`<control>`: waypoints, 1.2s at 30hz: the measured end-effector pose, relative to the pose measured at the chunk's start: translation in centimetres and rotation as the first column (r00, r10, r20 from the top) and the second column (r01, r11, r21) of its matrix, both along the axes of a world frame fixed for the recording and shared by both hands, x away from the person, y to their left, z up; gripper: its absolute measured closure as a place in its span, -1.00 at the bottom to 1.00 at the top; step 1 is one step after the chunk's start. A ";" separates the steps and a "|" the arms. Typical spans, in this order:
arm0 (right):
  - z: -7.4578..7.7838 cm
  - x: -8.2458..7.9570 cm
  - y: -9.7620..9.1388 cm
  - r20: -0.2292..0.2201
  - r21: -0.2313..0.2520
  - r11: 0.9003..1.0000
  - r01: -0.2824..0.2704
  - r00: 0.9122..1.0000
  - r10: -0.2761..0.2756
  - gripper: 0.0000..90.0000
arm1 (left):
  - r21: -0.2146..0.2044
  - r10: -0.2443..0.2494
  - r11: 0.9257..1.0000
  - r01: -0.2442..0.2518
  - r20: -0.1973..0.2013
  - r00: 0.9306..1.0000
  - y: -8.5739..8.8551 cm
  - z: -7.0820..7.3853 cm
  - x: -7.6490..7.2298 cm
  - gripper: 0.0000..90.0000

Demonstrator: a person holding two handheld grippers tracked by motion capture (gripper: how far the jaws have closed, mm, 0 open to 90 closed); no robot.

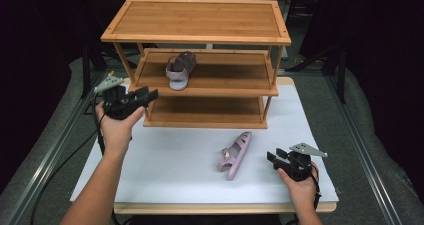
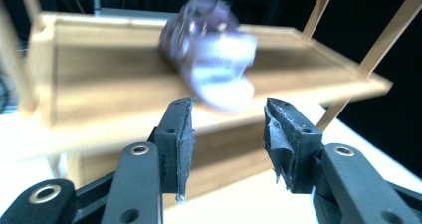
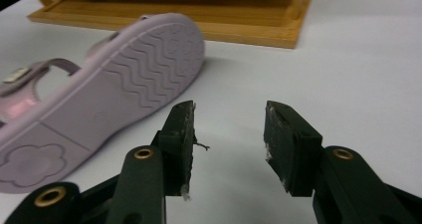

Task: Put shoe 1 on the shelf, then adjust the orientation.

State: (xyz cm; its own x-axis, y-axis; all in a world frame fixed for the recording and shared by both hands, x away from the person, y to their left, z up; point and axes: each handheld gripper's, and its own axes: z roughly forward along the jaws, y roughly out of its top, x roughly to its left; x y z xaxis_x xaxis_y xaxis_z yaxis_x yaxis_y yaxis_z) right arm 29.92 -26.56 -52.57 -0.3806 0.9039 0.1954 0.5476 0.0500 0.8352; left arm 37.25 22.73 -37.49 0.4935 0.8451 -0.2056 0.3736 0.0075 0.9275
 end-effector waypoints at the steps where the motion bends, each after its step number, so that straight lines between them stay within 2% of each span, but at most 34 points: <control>1: 0.2 0.0 0.2 -0.005 0.006 1.000 -0.013 1.000 0.013 0.23 | 0.000 0.000 1.000 0.000 0.000 1.000 0.0 0.0 0.0 0.21; 2: 0.4 -0.1 0.4 -0.005 0.008 1.000 -0.027 1.000 0.027 0.25 | 0.020 0.020 1.000 -0.020 0.007 1.000 0.6 -2.2 -0.8 0.22; 4: 0.7 -0.2 0.9 0.012 -0.014 0.999 -0.040 0.999 0.040 0.27 | 0.030 0.023 0.999 -0.022 -0.026 0.999 1.1 -4.3 -1.2 0.22; 5: 0.7 -0.2 0.9 0.012 -0.014 0.999 -0.040 0.999 0.040 0.27 | 0.030 0.023 0.999 -0.022 -0.026 0.999 1.1 -4.3 -1.2 0.23; 6: 0.9 -0.3 1.3 0.019 -0.026 0.999 -0.043 0.999 0.043 0.31 | 0.015 0.008 1.000 -0.007 -0.061 0.998 1.5 -6.1 -1.5 0.23; 7: 0.9 -0.2 1.4 0.011 -0.026 0.998 -0.049 0.999 0.049 0.31 | 0.015 0.008 1.000 -0.007 -0.061 0.998 1.5 -6.1 -1.5 0.23; 8: 0.9 -0.2 1.6 0.005 -0.030 0.998 -0.052 0.999 0.052 0.35 | 0.020 0.004 1.000 -0.002 -0.083 0.997 1.6 -7.4 -1.7 0.23; 9: 0.9 -0.2 1.6 0.005 -0.030 0.998 -0.052 0.999 0.052 0.35 | 0.020 0.004 1.000 -0.002 -0.083 0.997 1.6 -7.4 -1.7 0.23; 11: 0.8 -0.3 1.9 0.010 -0.045 0.998 -0.045 0.999 0.046 0.31 | 0.023 -0.008 1.000 0.011 -0.110 0.994 1.7 -8.6 -2.1 0.23; 12: 1.0 -0.4 2.3 0.013 -0.073 0.996 -0.048 0.999 0.049 0.29 | 0.022 -0.014 1.000 0.017 -0.123 0.992 1.7 -9.1 -2.3 0.23; 13: 1.0 -0.4 2.3 0.013 -0.073 0.996 -0.048 0.999 0.049 0.29 | 0.018 -0.017 1.000 0.020 -0.132 0.991 1.7 -9.5 -2.4 0.23; 14: 1.2 -0.4 2.8 0.022 -0.108 0.993 -0.053 0.998 0.056 0.25 | 0.008 -0.024 1.000 0.025 -0.134 0.991 1.8 -10.2 -2.8 0.23; 17: 1.4 -0.3 3.3 0.028 -0.114 0.991 -0.066 0.997 0.070 0.22 | 0.000 -0.020 1.000 0.020 -0.144 0.989 1.8 -10.5 -3.1 0.23; 20: 2.2 -0.2 4.5 0.030 -0.103 0.987 -0.120 0.992 0.123 0.43 | 0.031 -0.021 0.999 0.026 -0.139 0.990 1.7 -10.8 -3.7 0.24; 22: 2.7 -0.2 5.1 0.033 -0.107 0.983 -0.151 0.987 0.155 0.58 | 0.036 -0.028 0.999 0.034 -0.139 0.990 1.5 -10.9 -3.9 0.26; 23: 2.7 -0.2 5.1 0.033 -0.107 0.983 -0.151 0.987 0.155 0.58 | 0.036 -0.028 0.999 0.034 -0.139 0.990 1.5 -10.9 -3.9 0.26; 24: 3.1 -0.2 5.6 0.022 -0.121 0.981 -0.151 0.988 0.155 0.74 | 0.042 -0.035 0.998 0.041 -0.143 0.989 1.3 -10.9 -4.0 0.27; 27: 3.3 0.0 6.0 0.016 -0.120 0.983 -0.142 0.989 0.145 0.80 | 0.056 -0.031 0.998 0.040 -0.146 0.989 1.0 -11.1 -4.2 0.29; 28: 3.4 0.2 6.5 0.006 -0.111 0.984 -0.142 0.990 0.143 0.87 | 0.083 -0.035 0.995 0.048 -0.151 0.988 0.7 -11.3 -4.4 0.29; 31: 3.4 0.5 6.8 0.000 -0.106 0.983 -0.153 0.988 0.154 0.89 | 0.095 -0.041 0.994 0.056 -0.152 0.988 0.5 -11.5 -4.5 0.28; 34: 3.7 0.7 7.5 0.009 -0.066 0.984 -0.168 0.986 0.169 0.90 | 0.087 -0.058 0.994 0.072 -0.154 0.986 0.6 -11.8 -4.6 0.26; 36: 3.8 0.7 8.1 0.014 -0.082 0.984 -0.158 0.987 0.160 0.88 | 0.087 -0.063 0.993 0.078 -0.158 0.985 0.6 -12.0 -4.6 0.26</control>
State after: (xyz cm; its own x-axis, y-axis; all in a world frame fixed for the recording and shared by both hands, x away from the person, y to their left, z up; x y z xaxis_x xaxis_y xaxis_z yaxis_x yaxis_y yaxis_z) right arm 30.58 -18.48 -48.74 -0.5238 0.8440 0.1148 0.5097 0.2027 0.8361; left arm 32.69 23.34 -49.54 0.5209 0.8281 -0.2071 0.5093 -0.1068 0.8539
